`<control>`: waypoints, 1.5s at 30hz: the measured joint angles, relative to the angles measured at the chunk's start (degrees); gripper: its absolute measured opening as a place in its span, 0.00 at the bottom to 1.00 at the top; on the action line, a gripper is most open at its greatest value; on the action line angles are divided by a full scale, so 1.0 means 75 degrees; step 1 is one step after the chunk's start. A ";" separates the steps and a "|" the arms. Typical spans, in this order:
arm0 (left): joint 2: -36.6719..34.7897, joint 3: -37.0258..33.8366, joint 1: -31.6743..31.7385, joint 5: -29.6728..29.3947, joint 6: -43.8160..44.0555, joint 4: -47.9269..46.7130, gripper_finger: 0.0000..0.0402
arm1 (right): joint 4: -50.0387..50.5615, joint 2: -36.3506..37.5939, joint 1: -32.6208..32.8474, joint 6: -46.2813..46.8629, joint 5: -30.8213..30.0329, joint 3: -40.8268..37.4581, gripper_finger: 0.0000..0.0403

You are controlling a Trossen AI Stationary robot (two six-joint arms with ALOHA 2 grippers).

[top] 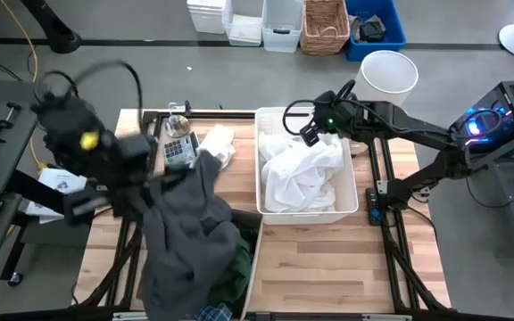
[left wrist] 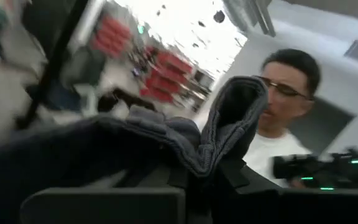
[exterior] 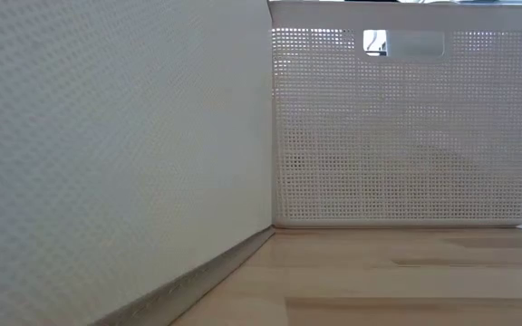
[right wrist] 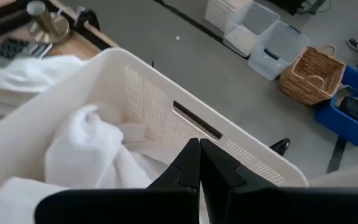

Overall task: Sort clothes
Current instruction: Put the gray shorts into the laundry organizer

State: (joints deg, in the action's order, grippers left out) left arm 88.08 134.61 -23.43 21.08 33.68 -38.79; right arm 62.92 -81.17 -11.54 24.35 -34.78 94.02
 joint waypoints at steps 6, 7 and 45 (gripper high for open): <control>0.0433 0.0006 -0.0717 -0.1037 0.2868 -0.1161 0.04 | -0.0030 0.0000 -0.0536 -0.1038 0.0401 0.0000 0.00; 0.0474 0.0006 -0.0832 -0.1352 0.3438 -0.1587 0.04 | -0.0038 0.0003 -0.0625 -0.1160 0.0460 0.0000 0.00; 0.2782 -0.5876 -0.1770 -0.3454 0.6688 -0.3275 0.04 | 0.2101 0.0003 0.2916 0.2234 0.1454 0.0000 0.00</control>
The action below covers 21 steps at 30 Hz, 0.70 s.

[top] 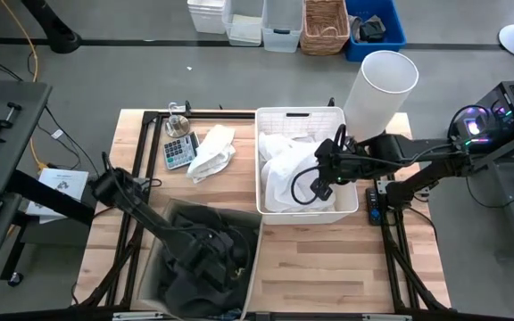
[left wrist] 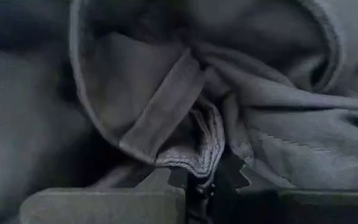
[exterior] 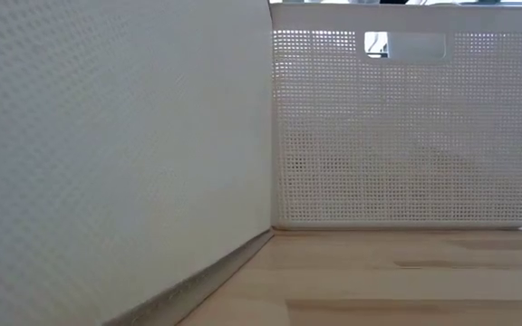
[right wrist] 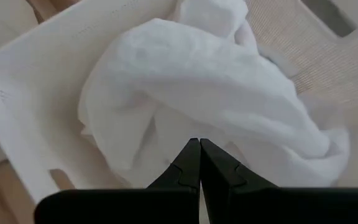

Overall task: Sort clothes
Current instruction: Put the gray shorts into the laundry organizer

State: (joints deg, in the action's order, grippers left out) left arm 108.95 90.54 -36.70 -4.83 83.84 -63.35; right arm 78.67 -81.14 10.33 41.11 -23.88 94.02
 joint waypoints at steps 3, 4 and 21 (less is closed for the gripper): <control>0.0314 0.0015 -0.0100 0.0004 -0.0002 0.0513 0.03 | 0.0027 0.0000 -0.0023 -0.0319 -0.0105 0.0000 0.00; 0.0430 0.0022 -0.0096 -0.0013 -0.0005 0.0462 0.03 | 0.0027 0.0000 -0.0046 -0.0416 -0.0144 0.0000 0.00; 0.1298 0.0007 0.1232 0.1592 -0.2372 0.0143 0.08 | 0.0018 0.0000 -0.0293 -0.1358 -0.0125 0.0000 0.00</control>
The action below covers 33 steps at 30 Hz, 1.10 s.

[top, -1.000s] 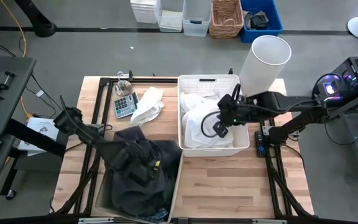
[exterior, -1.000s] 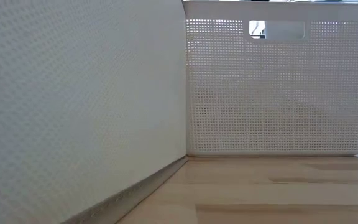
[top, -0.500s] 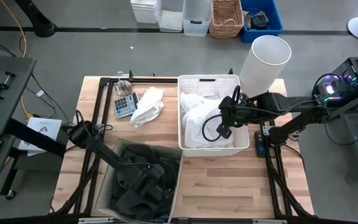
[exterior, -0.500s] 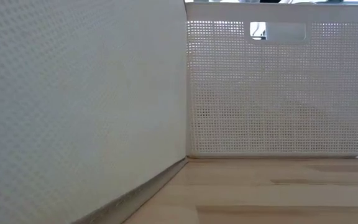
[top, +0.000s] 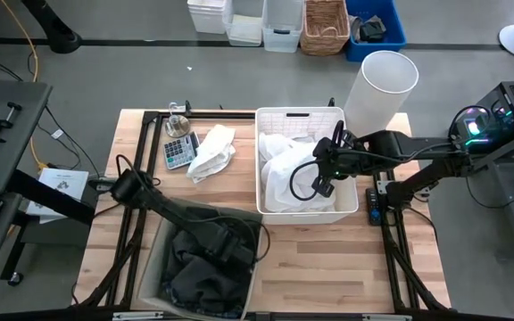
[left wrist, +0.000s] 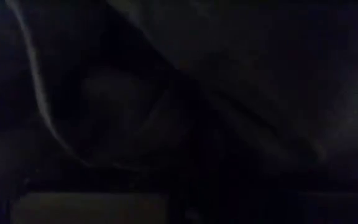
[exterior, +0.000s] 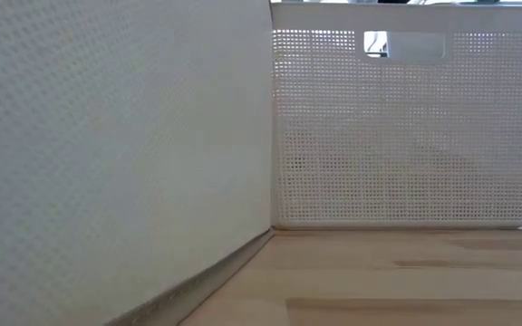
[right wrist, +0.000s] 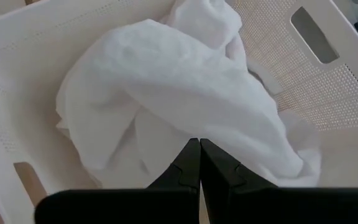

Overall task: Sort clothes
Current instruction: Put the gray shorts into the laundry organizer, then put the white underwear into the white bin

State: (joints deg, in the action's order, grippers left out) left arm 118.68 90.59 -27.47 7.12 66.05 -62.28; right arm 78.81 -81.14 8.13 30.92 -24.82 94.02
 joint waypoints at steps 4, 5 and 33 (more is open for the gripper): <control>-0.0430 -0.0030 0.0114 0.0091 -0.0203 -0.0054 0.24 | -0.0026 0.0000 -0.0001 -0.0178 0.0003 0.0000 0.00; -0.0566 -0.0046 0.0119 0.0157 -0.0200 -0.0054 0.28 | -0.0027 0.0000 -0.0001 -0.0186 0.0000 0.0000 0.00; -0.5649 0.0008 0.2054 -0.3806 0.1215 -0.1040 0.63 | -0.0399 0.0000 -0.0001 -0.0893 -0.0054 0.0000 0.00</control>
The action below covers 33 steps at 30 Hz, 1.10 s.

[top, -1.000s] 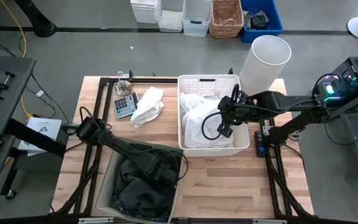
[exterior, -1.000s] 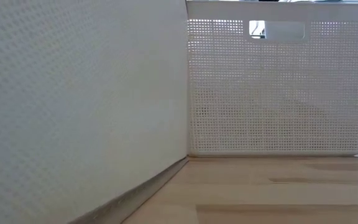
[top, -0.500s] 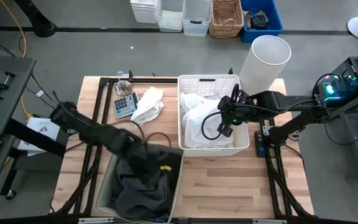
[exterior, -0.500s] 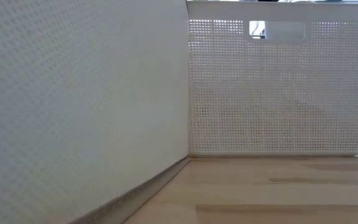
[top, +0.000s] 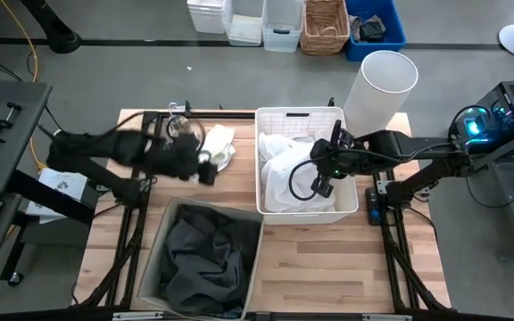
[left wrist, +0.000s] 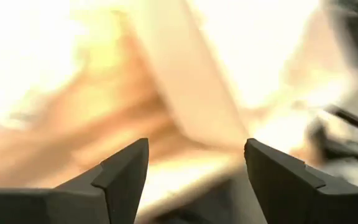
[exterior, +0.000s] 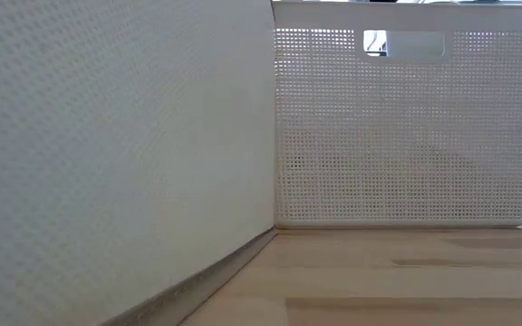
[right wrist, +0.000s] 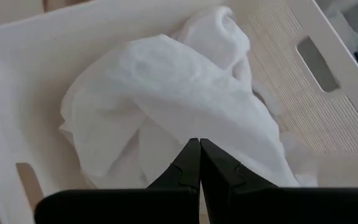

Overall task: Sort clothes
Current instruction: Put the white underwear into the white bin

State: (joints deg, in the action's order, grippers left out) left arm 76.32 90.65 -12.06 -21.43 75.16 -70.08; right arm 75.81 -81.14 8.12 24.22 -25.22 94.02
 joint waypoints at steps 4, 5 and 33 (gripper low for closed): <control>0.0273 -0.0004 0.1555 0.0743 -0.1154 -0.1310 0.63 | -0.0291 0.0000 -0.0001 -0.0155 0.0057 0.0000 0.00; 0.0383 -0.0006 0.1935 0.0922 -0.1596 -0.1439 0.63 | -0.0392 0.0000 -0.0031 -0.0151 0.0062 0.0000 0.00; 0.1604 -0.4300 0.5982 0.2093 -0.5975 0.2681 0.63 | -0.0523 0.0000 -0.1535 0.2574 0.0113 0.0000 0.00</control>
State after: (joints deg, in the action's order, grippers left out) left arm 88.35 58.40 32.80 -5.73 30.35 -49.98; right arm 71.89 -81.14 -3.39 43.53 -24.37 94.02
